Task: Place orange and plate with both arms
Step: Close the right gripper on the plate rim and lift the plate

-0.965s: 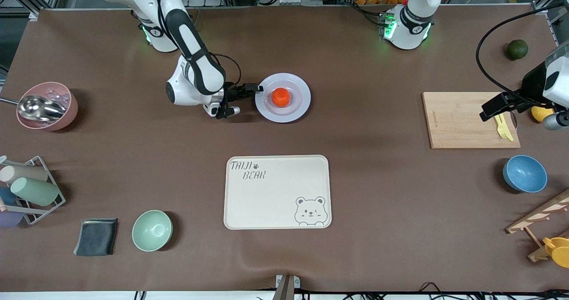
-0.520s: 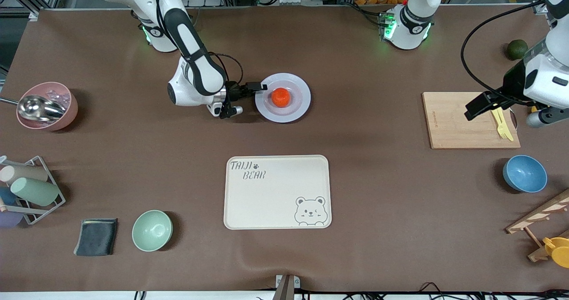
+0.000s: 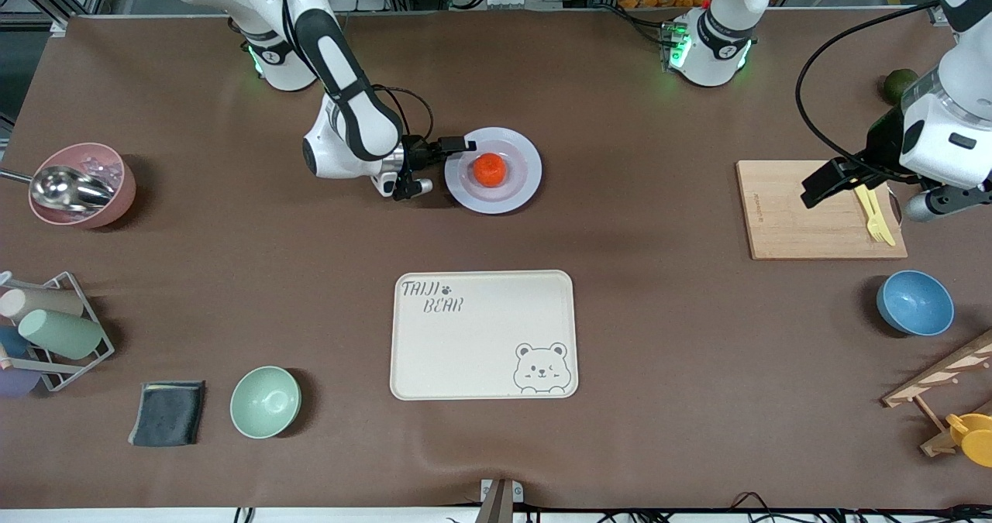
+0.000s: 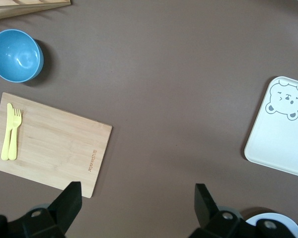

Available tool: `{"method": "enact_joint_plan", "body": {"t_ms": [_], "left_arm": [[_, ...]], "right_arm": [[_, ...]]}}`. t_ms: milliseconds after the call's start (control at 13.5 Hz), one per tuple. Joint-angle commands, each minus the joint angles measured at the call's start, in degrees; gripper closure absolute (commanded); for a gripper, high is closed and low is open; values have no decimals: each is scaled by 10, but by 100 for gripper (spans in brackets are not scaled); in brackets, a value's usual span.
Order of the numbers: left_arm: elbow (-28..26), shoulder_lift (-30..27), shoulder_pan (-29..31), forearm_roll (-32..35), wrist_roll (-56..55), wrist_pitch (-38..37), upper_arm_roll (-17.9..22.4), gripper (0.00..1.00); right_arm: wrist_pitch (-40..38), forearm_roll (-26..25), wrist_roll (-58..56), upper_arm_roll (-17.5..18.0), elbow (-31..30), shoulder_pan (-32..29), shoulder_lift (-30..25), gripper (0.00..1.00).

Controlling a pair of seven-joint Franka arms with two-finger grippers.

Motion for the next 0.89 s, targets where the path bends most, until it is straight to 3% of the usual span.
{"method": "enact_joint_plan", "body": {"t_ms": [0,668,816], "left_arm": [[2,-4,5,15,-7,-4,-6,0],[2,-5,7,19,0,-3,-5,0],[2,-5,7,19,1,-2,-5,0]], "right_arm": [[6,22,-14,-3,-8,10,-3,0],[22,28,-44,-4,-4,23,15,0],[22,49,-54,-4,-4,23,17,0]]}}
